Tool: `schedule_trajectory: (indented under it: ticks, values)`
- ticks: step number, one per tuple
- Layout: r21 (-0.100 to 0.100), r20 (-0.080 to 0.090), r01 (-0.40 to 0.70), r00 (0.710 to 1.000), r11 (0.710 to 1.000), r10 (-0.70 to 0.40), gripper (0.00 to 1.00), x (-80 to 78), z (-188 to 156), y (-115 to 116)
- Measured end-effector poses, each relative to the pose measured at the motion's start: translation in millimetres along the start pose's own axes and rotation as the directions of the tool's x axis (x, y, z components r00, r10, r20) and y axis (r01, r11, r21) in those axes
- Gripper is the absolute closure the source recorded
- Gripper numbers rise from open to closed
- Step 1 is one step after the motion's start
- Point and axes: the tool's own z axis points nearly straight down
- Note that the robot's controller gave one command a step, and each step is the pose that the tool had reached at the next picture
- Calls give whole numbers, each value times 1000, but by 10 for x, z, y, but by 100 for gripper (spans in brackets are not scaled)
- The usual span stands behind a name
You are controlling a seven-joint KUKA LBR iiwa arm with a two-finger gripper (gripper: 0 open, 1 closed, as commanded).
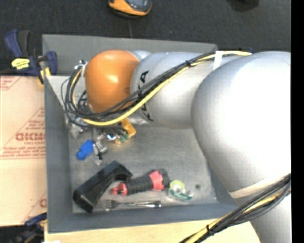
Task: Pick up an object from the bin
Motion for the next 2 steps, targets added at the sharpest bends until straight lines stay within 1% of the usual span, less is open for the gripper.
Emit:
schedule_trajectory:
  ticks: [1, 2]
  values:
    - [-2, -3, -165, 986, 986, 165, 0, 30, 313, -137]
    - [-4, 3, 70, 998, 998, -70, 100, -12, 313, 75]
